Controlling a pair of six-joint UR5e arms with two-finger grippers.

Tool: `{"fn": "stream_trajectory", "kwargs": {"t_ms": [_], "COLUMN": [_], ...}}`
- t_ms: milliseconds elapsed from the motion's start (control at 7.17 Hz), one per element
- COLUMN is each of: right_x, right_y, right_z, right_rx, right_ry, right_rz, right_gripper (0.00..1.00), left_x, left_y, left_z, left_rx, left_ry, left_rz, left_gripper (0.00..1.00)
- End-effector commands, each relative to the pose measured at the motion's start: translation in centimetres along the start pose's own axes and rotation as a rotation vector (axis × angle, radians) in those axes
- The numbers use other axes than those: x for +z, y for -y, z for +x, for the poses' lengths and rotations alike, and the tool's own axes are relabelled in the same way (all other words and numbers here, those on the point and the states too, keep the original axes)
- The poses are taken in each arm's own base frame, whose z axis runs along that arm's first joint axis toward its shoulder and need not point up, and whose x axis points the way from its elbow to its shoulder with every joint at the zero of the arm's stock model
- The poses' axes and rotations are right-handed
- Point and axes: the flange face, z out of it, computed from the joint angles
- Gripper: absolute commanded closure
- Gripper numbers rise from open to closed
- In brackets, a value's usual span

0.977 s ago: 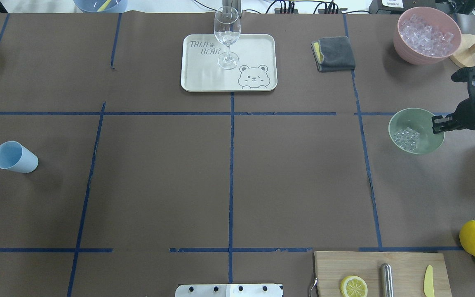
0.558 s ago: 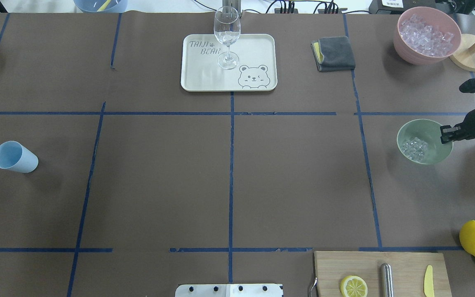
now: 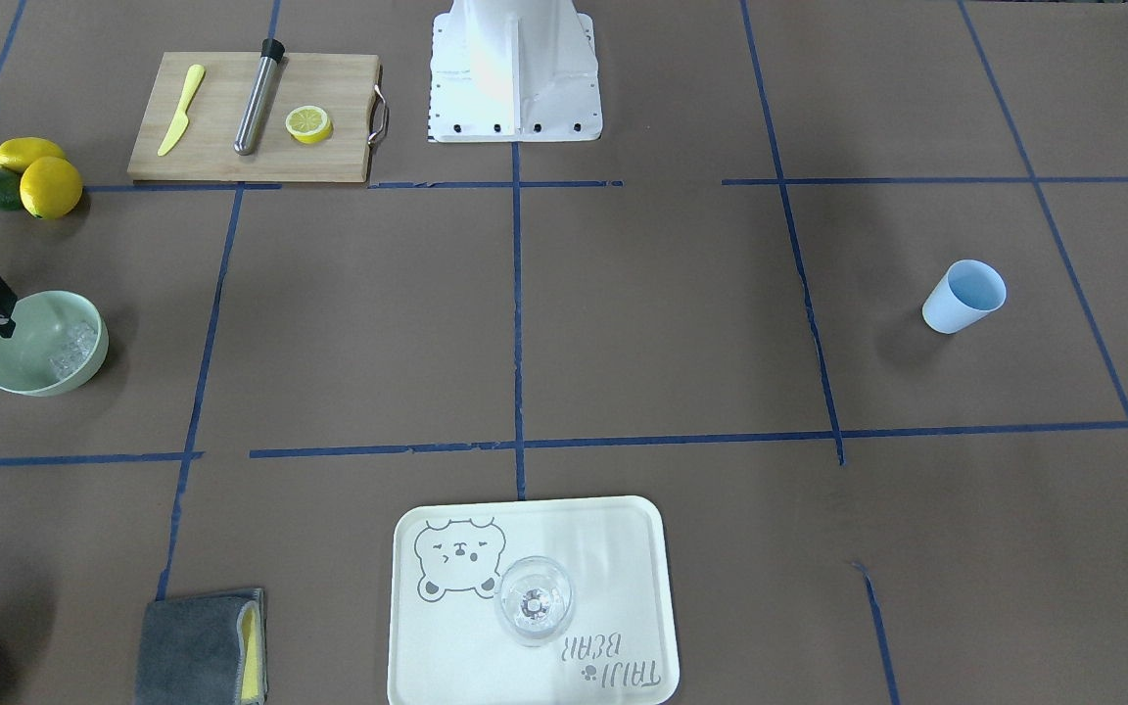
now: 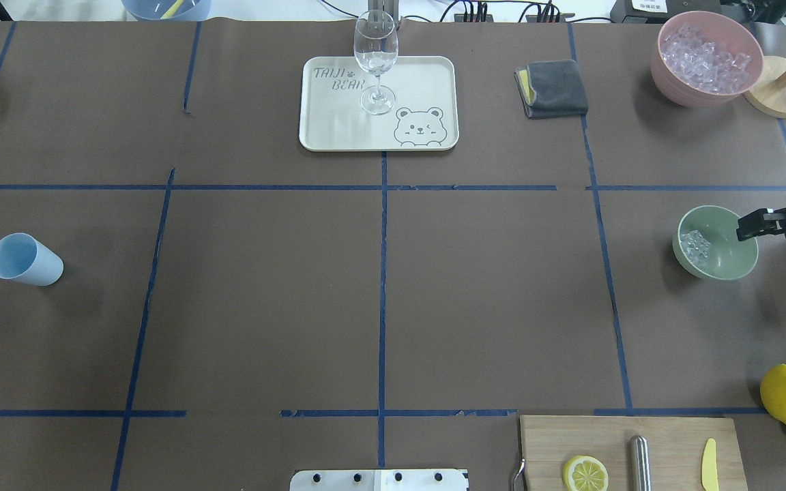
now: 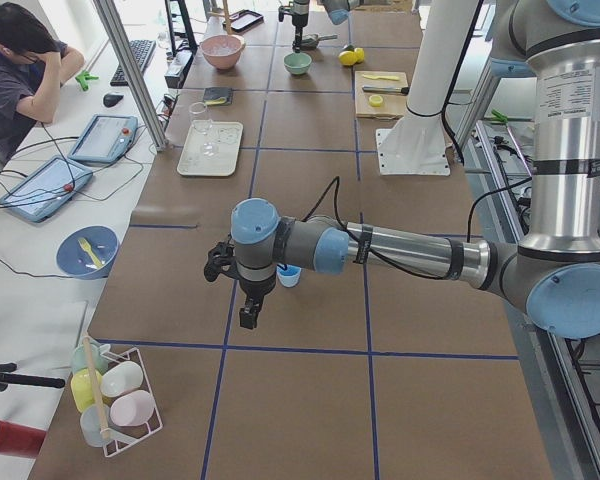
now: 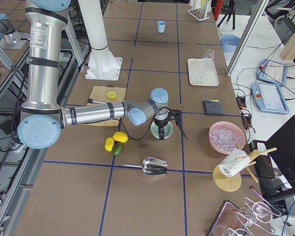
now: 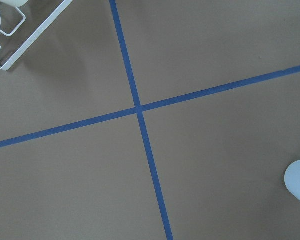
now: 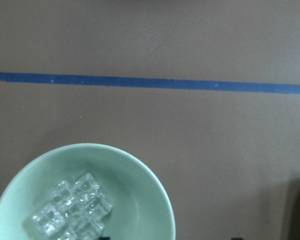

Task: Pour ice into bowl

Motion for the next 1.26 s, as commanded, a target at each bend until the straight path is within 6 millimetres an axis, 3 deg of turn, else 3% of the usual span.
{"fn": "stream_trajectory", "kwargs": {"t_ms": [0,140,279,698,1116], "right_x": [-4.2,-7.6,-9.3,-10.3,-10.1], "right_y": [1.5,2.0,1.5,0.4,0.0], "right_z": [4.4,7.7,11.1,18.0,20.0], "right_rx": [-0.093,-0.103,-0.120,-0.059,-0.121], "right_ry": [-0.053,0.017,0.083,0.137,0.138], "right_rz": [-0.025,-0.063,-0.056,-0.036,-0.029], "right_gripper": [0.00,0.00,0.00,0.00,0.00], "left_x": [0.0,0.0,0.0,0.3,0.6], "left_y": [0.0,-0.1,-0.1,-0.4,-1.5], "left_z": [0.0,0.1,0.1,-0.4,-2.8], "left_rx": [0.002,0.001,-0.001,-0.013,-0.082], "left_ry": [0.000,-0.002,-0.002,-0.002,-0.027], "left_rz": [0.000,0.001,0.001,-0.009,-0.020], "left_gripper": [0.00,0.00,0.00,0.00,0.00]}}
